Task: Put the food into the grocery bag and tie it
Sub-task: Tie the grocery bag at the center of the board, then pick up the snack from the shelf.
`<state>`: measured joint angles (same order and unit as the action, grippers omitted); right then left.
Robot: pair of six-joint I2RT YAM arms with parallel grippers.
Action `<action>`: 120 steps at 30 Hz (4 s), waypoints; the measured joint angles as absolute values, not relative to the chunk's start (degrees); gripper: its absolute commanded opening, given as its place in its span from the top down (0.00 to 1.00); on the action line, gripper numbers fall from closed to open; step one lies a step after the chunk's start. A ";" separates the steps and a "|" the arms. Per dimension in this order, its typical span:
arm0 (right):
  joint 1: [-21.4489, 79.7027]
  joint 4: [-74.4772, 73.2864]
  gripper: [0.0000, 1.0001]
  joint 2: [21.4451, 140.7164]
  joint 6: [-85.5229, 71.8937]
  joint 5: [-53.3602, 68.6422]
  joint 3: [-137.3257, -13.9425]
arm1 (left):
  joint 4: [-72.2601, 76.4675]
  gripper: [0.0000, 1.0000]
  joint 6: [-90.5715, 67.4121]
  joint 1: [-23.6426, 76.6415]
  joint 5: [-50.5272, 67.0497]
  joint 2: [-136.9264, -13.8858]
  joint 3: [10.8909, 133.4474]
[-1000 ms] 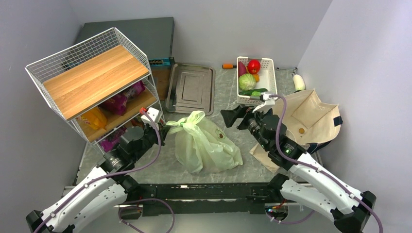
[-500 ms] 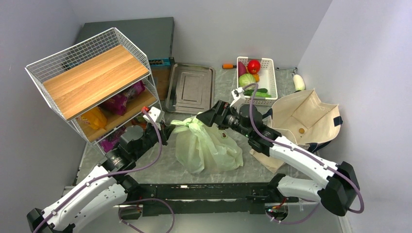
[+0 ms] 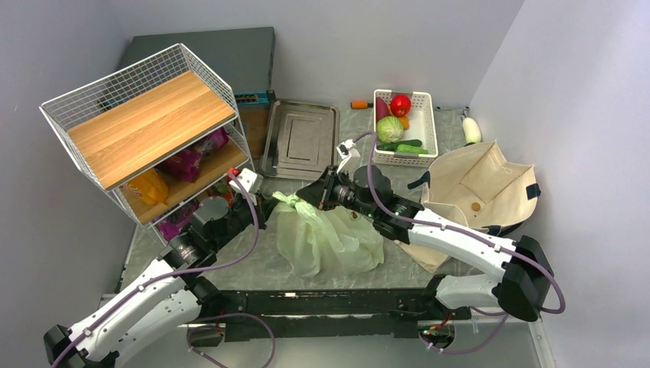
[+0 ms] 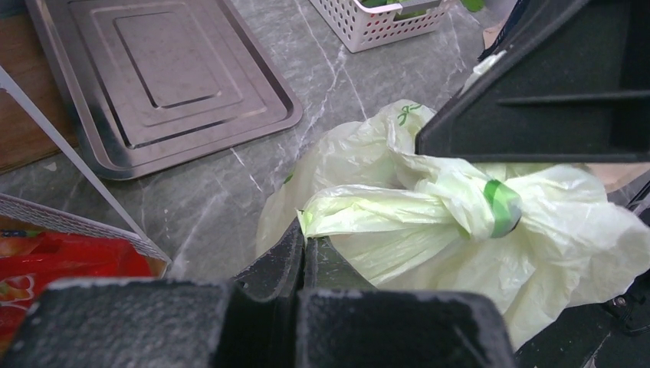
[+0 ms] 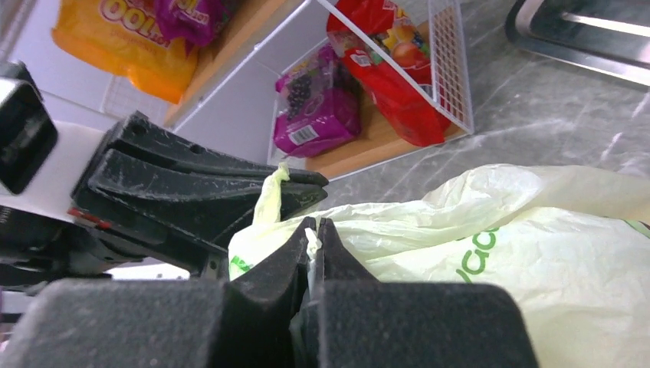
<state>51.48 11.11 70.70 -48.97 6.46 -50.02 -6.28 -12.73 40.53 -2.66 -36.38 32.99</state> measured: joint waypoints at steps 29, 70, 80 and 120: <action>68.12 -22.70 1.00 68.45 -17.34 -43.99 -60.47 | -15.00 1.00 -16.32 42.41 -3.73 -30.00 34.50; 55.42 -26.09 0.49 57.74 -21.21 -29.04 -55.92 | -20.93 0.50 -26.06 42.02 -9.28 -31.53 34.94; 54.72 -30.50 0.32 58.85 -13.39 -30.87 -66.54 | -30.76 0.01 -19.29 41.06 -10.79 -33.15 45.65; 54.78 -23.46 0.19 60.01 -13.54 -14.59 -66.48 | -43.57 0.11 0.01 40.99 -41.74 -40.71 61.43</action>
<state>54.78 -23.46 60.01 -13.54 -14.59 -66.48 -43.57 0.01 40.99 -41.74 -40.71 61.43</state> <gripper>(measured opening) 0.806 0.937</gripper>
